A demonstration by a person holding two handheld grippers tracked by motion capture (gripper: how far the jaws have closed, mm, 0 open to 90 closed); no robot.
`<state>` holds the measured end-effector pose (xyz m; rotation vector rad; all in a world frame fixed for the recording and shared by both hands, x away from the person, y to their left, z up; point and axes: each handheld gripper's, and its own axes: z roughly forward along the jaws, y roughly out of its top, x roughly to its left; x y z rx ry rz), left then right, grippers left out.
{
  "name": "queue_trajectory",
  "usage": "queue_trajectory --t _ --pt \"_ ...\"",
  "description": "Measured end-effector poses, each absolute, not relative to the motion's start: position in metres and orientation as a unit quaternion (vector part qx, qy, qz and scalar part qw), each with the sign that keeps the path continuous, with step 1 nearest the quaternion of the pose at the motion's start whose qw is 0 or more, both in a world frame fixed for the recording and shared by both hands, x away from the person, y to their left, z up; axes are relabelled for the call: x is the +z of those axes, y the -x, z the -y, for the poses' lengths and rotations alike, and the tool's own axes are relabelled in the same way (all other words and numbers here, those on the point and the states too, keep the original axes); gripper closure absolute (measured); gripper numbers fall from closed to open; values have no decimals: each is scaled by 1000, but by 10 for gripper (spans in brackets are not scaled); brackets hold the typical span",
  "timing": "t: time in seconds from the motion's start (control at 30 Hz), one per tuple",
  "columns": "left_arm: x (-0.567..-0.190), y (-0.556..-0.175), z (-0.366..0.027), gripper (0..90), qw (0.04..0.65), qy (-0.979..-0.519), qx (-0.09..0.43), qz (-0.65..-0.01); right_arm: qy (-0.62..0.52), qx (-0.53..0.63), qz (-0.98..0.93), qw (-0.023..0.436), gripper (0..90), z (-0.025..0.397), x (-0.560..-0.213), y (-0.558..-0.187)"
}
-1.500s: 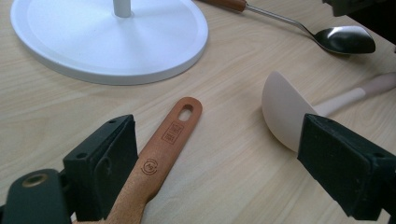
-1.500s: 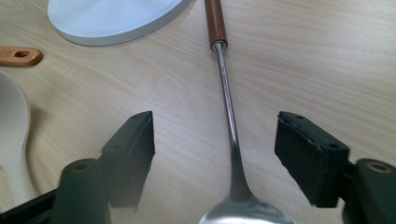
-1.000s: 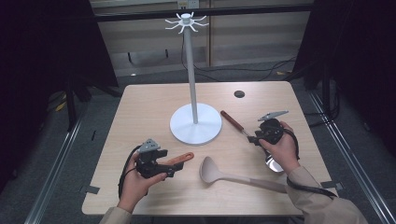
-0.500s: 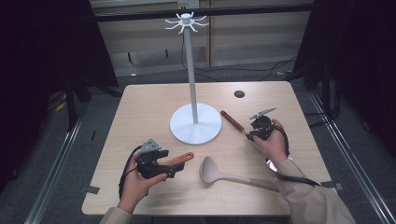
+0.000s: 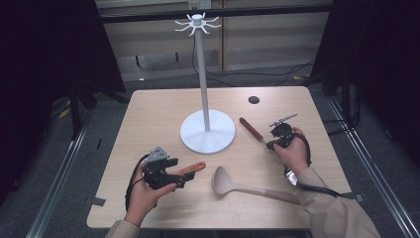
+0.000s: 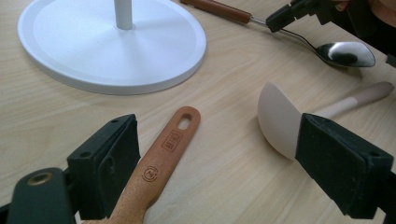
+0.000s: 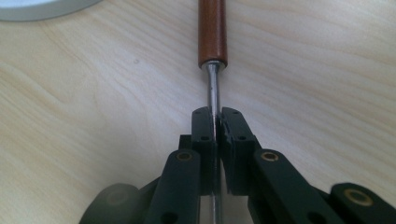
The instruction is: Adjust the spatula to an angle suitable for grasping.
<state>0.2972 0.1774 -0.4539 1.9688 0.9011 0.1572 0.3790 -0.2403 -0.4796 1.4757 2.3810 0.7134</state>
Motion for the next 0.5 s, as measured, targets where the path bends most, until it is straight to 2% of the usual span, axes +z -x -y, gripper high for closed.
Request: queue_trajectory --t 0.1,0.17,0.4,0.5 --pt "-453 -297 -177 134 470 -801 63 -366 -509 239 -818 120 847 243 -479 -377" --pt "-454 -297 -176 134 466 -803 65 -365 -508 230 -821 119 779 241 -479 -378" --pt "-457 -297 -176 135 463 -805 61 -367 -508 225 -821 128 750 228 -481 -387" --pt "-458 -298 -174 135 464 -804 58 -367 -506 223 -823 133 770 225 -483 -393"
